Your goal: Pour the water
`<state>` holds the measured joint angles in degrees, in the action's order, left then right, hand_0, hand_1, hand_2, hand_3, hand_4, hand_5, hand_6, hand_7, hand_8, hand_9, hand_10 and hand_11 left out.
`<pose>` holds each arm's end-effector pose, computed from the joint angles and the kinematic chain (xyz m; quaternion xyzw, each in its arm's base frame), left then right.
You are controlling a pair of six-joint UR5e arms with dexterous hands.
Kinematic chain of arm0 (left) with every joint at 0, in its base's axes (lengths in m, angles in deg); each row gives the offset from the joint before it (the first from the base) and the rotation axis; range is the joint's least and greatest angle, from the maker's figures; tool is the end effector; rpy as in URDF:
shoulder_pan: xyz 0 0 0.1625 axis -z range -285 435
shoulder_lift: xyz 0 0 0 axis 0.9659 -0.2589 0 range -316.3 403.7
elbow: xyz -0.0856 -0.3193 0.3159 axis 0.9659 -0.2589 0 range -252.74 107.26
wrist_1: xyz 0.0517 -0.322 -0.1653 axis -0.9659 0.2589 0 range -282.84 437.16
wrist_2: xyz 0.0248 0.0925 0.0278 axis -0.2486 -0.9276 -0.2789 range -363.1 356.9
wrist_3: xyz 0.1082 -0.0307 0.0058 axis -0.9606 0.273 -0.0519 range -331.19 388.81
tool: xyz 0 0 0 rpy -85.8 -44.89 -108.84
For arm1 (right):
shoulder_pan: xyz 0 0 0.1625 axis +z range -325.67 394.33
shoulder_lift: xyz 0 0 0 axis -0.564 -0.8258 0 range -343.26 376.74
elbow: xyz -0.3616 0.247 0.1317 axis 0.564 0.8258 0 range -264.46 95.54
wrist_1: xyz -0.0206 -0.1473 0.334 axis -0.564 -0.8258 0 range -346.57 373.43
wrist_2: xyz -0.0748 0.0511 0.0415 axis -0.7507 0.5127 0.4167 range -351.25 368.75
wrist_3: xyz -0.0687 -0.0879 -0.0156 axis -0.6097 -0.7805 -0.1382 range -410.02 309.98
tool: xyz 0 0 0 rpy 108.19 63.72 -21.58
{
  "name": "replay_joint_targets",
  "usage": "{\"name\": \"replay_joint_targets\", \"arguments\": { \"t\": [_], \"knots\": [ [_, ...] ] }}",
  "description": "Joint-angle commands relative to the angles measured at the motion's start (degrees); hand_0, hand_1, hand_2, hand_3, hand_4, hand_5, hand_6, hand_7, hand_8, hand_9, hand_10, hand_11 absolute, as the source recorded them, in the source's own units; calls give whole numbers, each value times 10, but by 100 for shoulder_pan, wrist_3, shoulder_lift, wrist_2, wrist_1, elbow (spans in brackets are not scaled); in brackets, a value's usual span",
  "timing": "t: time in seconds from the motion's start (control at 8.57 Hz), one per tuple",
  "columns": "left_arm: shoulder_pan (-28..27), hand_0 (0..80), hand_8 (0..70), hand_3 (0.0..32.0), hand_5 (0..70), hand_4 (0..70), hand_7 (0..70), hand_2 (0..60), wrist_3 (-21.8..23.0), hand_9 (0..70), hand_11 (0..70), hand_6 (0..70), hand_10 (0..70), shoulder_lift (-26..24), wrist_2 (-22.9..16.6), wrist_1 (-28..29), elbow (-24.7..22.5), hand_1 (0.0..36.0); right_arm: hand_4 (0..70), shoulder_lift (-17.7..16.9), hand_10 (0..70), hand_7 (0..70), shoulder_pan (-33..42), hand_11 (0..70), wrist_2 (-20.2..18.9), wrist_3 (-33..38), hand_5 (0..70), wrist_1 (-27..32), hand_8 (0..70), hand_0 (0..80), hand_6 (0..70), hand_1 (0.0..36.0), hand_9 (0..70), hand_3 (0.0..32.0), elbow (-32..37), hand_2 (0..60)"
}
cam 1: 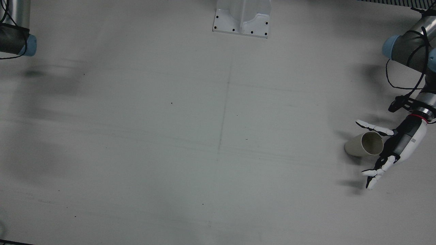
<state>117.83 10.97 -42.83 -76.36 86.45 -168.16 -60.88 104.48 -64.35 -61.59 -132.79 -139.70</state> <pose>0.2084 -0.4192 0.6842 -0.1042 0.7633 -0.5898 0.2424 -0.0267 -0.5627 0.8151 0.0376 -0.7702 0.6339 0.0602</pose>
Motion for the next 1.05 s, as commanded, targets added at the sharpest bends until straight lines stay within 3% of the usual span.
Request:
{"name": "replay_joint_targets", "arguments": {
  "t": [0.0,0.12,0.35,0.47,0.58,0.7,0.82,0.93],
  "knots": [
    [717,710,0,18,230,60,61,0,263,0,0,0,0,302,-135,-6,-370,218,700,71,563,700,-272,700,-12,-204,700,-29,643,800,700,340,700,0,-4,600],
    [970,661,0,6,236,65,60,0,255,0,0,0,0,399,-223,3,-511,199,700,2,559,700,-360,700,-12,-309,700,-20,641,800,700,341,700,0,-4,600],
    [1533,642,0,4,249,73,63,0,290,0,0,0,0,391,-687,-163,-731,186,700,-209,551,700,-370,700,-3,-320,700,33,633,800,700,347,700,0,83,600],
    [1736,643,0,2,256,81,67,0,290,0,0,0,0,321,-863,-216,-758,184,700,-262,516,700,-379,700,6,-328,700,33,604,800,700,297,700,0,127,563],
    [1755,642,0,2,261,86,67,0,281,0,0,0,0,303,-874,-252,-785,180,694,-245,364,584,-379,529,6,-328,700,50,469,800,607,181,569,0,284,31],
    [1755,642,0,2,266,90,69,0,281,0,0,0,0,294,-874,-270,-768,179,553,-245,184,421,-379,283,15,-311,647,50,290,800,425,124,346,0,312,0],
    [1755,645,0,0,271,93,71,0,264,0,0,0,0,294,-874,-270,-767,181,482,-254,101,330,-370,162,15,-293,557,68,213,775,332,110,243,0,312,0],
    [1755,638,0,2,272,92,70,0,272,0,0,0,0,303,-874,-278,-767,177,424,-254,51,259,-353,90,15,-284,482,85,148,751,257,103,157,0,312,0]
  ]
}}
